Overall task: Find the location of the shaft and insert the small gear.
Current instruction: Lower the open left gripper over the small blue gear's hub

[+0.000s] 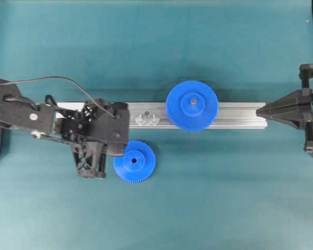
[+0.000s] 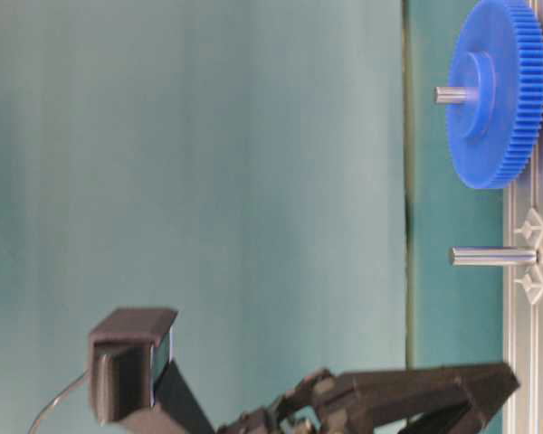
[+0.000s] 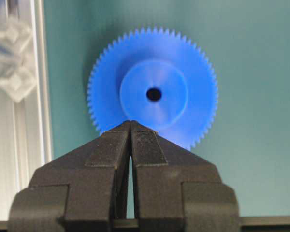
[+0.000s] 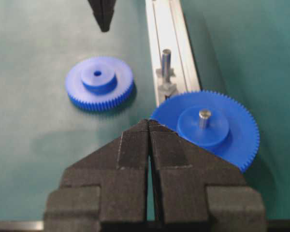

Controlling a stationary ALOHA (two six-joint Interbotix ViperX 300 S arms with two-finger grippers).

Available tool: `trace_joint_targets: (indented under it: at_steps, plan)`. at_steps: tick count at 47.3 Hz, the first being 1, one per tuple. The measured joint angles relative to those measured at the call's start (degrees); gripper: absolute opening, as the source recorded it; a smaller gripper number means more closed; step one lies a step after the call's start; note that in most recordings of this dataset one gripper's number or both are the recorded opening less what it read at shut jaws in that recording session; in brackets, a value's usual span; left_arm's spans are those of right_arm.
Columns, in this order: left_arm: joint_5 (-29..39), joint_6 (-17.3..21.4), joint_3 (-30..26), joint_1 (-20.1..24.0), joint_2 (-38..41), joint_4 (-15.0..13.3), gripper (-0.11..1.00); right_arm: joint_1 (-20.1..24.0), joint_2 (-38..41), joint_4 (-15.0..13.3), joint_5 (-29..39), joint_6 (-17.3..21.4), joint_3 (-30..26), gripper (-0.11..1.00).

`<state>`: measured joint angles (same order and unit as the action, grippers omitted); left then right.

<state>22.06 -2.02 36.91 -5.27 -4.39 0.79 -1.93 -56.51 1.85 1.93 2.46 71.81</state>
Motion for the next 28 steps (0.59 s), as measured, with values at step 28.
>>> trace_joint_targets:
  at_steps: [28]
  plan:
    - [7.0, 0.0, -7.4, -1.2, 7.6, 0.0, -0.01, 0.0, 0.0, 0.0, 0.0, 2.6, 0.7, -0.02]
